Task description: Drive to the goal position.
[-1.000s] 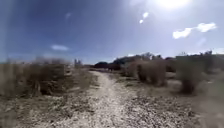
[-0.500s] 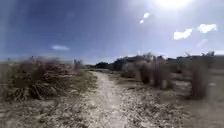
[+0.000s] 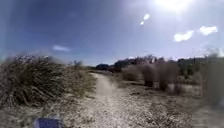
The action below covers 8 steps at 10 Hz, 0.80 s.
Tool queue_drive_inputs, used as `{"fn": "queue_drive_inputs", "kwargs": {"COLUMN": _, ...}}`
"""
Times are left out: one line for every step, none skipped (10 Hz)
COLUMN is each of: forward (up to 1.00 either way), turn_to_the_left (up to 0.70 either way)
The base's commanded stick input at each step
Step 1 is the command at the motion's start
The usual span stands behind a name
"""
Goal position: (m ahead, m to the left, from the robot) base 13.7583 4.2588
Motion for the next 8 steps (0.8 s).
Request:
{"fn": "queue_drive_inputs", "kwargs": {"forward": 0.7, "turn_to_the_left": 0.0}}
{"fn": "queue_drive_inputs", "kwargs": {"forward": 0.7, "turn_to_the_left": 0.0}}
{"fn": "queue_drive_inputs", "kwargs": {"forward": 0.7, "turn_to_the_left": 0.0}}
{"fn": "queue_drive_inputs", "kwargs": {"forward": 0.7, "turn_to_the_left": 0.0}}
{"fn": "queue_drive_inputs", "kwargs": {"forward": 0.7, "turn_to_the_left": 0.0}}
{"fn": "queue_drive_inputs", "kwargs": {"forward": 0.7, "turn_to_the_left": 0.0}}
{"fn": "queue_drive_inputs", "kwargs": {"forward": 0.7, "turn_to_the_left": 0.0}}
{"fn": "queue_drive_inputs", "kwargs": {"forward": 0.7, "turn_to_the_left": 0.0}}
